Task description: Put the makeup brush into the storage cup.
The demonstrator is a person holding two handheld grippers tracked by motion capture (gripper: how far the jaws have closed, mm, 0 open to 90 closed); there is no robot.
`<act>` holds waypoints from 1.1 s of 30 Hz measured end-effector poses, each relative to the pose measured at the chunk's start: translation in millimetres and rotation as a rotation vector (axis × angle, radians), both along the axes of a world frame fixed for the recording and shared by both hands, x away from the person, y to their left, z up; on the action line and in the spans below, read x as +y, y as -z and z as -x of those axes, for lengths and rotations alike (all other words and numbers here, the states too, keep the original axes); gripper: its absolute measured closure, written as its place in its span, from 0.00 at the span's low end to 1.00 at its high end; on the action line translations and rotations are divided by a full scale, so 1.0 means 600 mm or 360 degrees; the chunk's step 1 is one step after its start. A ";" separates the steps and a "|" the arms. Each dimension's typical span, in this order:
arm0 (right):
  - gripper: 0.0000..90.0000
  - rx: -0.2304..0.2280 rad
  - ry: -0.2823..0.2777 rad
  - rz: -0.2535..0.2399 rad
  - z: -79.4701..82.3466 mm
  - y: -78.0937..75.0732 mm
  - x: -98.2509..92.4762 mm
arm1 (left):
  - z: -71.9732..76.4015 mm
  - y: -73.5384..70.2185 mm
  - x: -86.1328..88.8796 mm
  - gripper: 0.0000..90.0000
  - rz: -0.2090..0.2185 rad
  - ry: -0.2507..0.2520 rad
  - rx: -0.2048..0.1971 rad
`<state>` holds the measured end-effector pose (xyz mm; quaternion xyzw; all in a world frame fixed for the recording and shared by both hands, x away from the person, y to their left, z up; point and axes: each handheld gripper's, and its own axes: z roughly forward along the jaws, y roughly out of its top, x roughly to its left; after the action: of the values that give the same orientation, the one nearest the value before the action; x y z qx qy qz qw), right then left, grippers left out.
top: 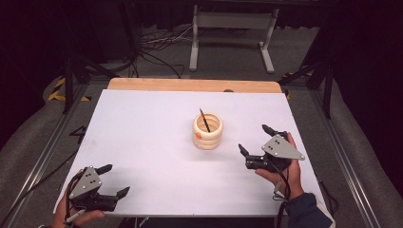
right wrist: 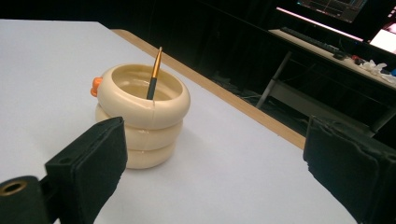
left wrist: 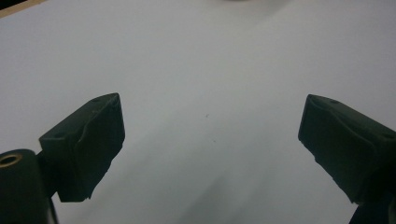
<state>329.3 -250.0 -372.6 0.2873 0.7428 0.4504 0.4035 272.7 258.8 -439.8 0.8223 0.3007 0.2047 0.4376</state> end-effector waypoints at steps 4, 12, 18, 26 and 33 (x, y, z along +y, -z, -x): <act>0.08 0.0005 0.0010 0.0016 0.005 0.005 -0.008 | 0.000 0.000 0.000 0.09 0.0001 -0.0002 0.0000; 0.07 0.0018 0.0021 0.0048 0.013 0.015 -0.020 | 0.000 0.000 0.001 0.09 0.0000 -0.0004 -0.0002; 0.07 0.0012 0.0036 0.0069 0.017 0.023 -0.026 | 0.001 0.000 0.000 0.09 0.0002 -0.0004 -0.0006; 0.07 0.0014 0.0023 0.0067 0.027 0.030 -0.035 | 0.000 0.000 0.000 0.09 0.0001 -0.0003 0.0000; 0.07 0.0038 0.0035 0.0073 0.033 0.040 -0.048 | -0.001 0.001 -0.002 0.09 -0.0003 0.0000 0.0004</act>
<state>309.6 -278.5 -396.7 0.2913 0.7545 0.4254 0.4061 273.0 257.6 -440.6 0.8231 0.3011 0.2039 0.4363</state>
